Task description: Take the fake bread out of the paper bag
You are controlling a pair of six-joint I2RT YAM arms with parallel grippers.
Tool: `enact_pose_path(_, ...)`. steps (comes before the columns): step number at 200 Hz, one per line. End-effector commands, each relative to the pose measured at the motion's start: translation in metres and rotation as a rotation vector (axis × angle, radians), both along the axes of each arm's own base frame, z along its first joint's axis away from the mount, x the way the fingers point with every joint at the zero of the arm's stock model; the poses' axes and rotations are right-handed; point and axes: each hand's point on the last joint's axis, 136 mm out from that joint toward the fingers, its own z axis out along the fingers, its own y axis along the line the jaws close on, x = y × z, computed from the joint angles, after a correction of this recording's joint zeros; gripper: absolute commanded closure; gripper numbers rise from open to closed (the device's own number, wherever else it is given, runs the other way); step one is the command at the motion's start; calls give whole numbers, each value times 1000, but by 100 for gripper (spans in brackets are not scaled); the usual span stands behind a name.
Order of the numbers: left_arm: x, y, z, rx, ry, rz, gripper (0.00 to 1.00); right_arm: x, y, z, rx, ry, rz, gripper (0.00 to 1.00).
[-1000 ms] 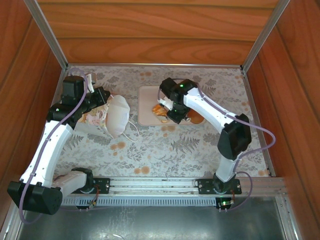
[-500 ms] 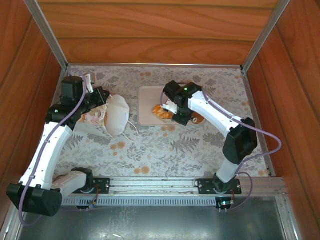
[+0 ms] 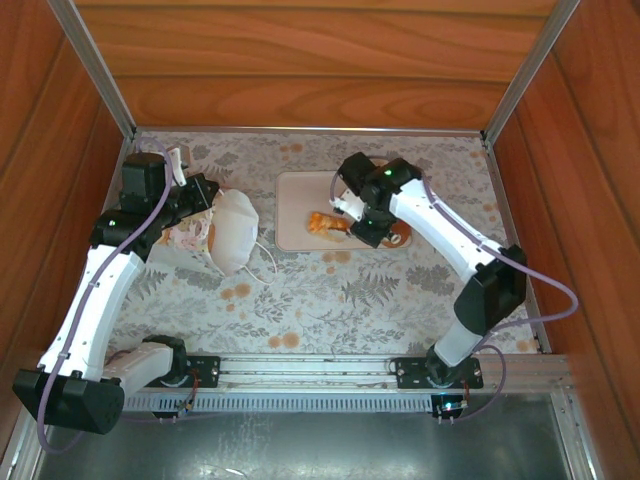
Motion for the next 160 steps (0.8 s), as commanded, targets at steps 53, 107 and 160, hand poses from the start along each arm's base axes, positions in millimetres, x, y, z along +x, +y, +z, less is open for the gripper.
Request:
enact_pose_path(53,-3,-1,4,-9,-11,1,100,33,73,-15,147,125,-205,54)
enact_pose_path(107,-2,-2,1,-11,-1,-4,100,42,64,-40,-14,107,-215,55)
enact_pose_path(160,-1,-2,0,-7,1,-3,100,23,38,-32,-83,105,-138,56)
